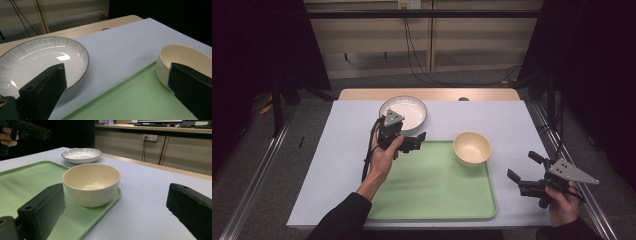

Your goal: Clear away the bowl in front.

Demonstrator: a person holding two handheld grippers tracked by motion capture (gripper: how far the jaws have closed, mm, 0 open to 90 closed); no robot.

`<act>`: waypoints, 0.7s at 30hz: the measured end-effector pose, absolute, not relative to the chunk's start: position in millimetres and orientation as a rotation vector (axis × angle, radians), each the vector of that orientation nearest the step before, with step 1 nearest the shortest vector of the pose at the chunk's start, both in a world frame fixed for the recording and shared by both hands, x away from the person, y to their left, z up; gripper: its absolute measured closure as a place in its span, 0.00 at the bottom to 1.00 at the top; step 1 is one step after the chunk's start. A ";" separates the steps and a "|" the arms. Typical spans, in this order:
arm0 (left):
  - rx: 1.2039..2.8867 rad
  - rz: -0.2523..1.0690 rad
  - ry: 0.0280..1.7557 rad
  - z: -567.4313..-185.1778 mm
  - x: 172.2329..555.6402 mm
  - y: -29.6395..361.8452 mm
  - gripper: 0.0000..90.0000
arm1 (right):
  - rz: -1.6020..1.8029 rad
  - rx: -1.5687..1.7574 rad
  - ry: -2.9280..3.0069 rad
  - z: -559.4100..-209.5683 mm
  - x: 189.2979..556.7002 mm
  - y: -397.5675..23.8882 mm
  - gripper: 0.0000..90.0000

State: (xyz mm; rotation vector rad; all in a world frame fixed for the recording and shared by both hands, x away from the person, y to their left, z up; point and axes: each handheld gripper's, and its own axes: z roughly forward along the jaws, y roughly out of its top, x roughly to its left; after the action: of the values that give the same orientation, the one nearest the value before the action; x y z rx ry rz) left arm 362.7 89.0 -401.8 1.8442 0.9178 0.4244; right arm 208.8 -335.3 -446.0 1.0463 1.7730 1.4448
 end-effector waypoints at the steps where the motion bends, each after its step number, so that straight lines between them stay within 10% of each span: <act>1: 1.844 0.424 0.922 -401.7 362.2 91.6 0.03 | 1.445 1.046 1.773 -446.0 208.8 -335.3 0.02; 21: 1.784 0.501 1.013 -394.1 340.1 141.5 0.03 | 1.445 1.047 1.771 -446.0 209.1 -335.3 0.02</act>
State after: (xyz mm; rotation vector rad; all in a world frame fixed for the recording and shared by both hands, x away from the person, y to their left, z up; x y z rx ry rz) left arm 340.1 141.5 -394.1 1.7839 1.0128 0.5009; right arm 209.1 -335.3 -446.0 1.0466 1.7712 1.4447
